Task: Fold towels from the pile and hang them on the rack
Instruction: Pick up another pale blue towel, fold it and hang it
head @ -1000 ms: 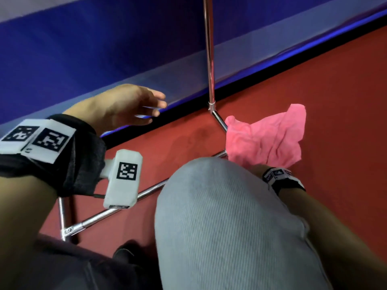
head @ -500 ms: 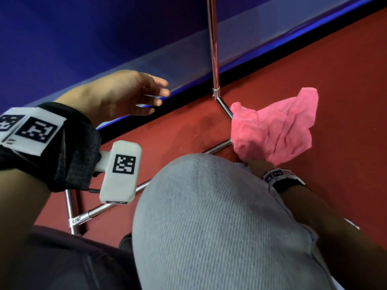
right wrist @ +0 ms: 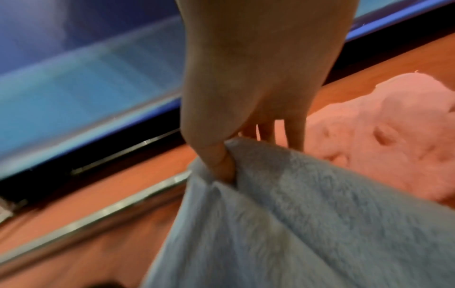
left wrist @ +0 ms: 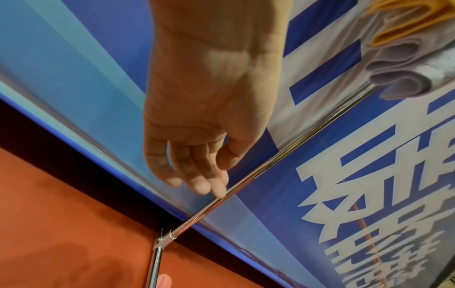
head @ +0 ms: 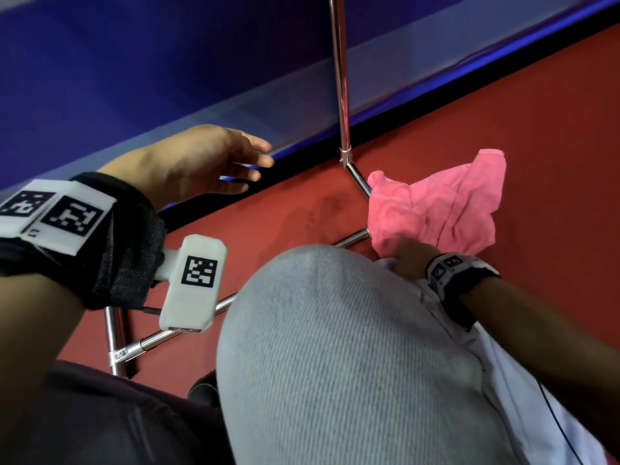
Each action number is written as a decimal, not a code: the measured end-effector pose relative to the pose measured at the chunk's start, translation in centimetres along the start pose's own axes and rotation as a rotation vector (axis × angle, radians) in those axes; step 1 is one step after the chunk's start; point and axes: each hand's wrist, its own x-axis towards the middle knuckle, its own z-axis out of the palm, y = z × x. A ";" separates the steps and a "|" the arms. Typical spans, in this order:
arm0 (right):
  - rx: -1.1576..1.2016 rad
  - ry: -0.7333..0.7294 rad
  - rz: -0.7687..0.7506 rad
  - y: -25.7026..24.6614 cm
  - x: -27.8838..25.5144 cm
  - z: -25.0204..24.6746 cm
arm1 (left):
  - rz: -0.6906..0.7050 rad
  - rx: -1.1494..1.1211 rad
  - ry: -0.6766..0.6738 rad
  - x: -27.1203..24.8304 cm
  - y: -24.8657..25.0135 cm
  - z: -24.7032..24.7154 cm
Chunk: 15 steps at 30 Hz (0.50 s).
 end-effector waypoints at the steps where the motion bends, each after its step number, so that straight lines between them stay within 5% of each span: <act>1: 0.039 -0.013 -0.029 0.0 -0.2 -1.0 | -0.002 0.000 -0.002 0.0 0.0 0.0; 6: 0.076 0.027 -0.197 -2.0 -2.7 -3.7 | 0.020 -0.005 -0.001 -0.7 0.7 0.2; 11: 0.221 0.143 -0.210 -2.6 -5.0 -7.7 | 0.094 -0.021 -0.006 -2.2 1.8 0.4; 15: 0.280 0.367 -0.300 -3.3 -7.7 -14.5 | 0.130 -0.023 -0.013 -3.1 2.3 0.0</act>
